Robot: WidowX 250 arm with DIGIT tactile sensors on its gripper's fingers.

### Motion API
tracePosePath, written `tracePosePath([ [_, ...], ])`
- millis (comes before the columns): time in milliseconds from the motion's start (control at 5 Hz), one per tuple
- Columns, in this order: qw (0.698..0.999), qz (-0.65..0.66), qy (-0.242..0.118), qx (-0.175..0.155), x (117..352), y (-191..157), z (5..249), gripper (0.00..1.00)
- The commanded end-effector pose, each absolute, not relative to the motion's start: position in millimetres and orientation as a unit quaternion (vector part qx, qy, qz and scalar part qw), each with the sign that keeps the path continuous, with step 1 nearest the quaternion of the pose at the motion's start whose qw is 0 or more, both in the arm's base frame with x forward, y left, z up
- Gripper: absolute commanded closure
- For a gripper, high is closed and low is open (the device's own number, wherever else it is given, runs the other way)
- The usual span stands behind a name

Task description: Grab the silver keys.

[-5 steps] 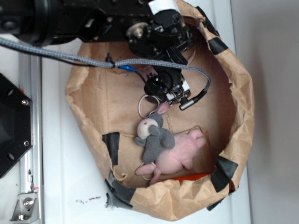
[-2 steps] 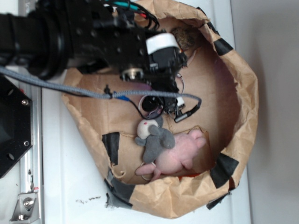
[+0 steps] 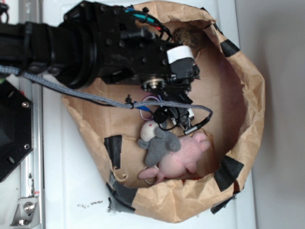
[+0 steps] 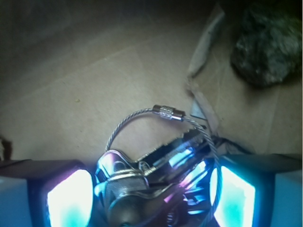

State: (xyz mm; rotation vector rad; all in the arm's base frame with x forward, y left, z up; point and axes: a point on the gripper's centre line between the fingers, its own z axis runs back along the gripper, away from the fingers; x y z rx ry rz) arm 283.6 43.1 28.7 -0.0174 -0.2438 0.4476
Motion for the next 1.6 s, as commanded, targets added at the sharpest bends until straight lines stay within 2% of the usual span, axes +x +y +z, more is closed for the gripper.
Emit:
tracePosePath([
  [0, 0.967, 0.21, -0.146, -0.018, 300.9, 37.8, 44.2, 0.0],
  [400, 0.967, 0.213, -0.138, -0.014, 302.7, 38.1, 43.0, 0.0],
  [600, 0.964, 0.229, -0.131, -0.017, 303.0, 39.3, 43.5, 1.0],
  [1400, 0.965, 0.229, -0.13, -0.009, 304.4, 43.3, 43.2, 1.0],
])
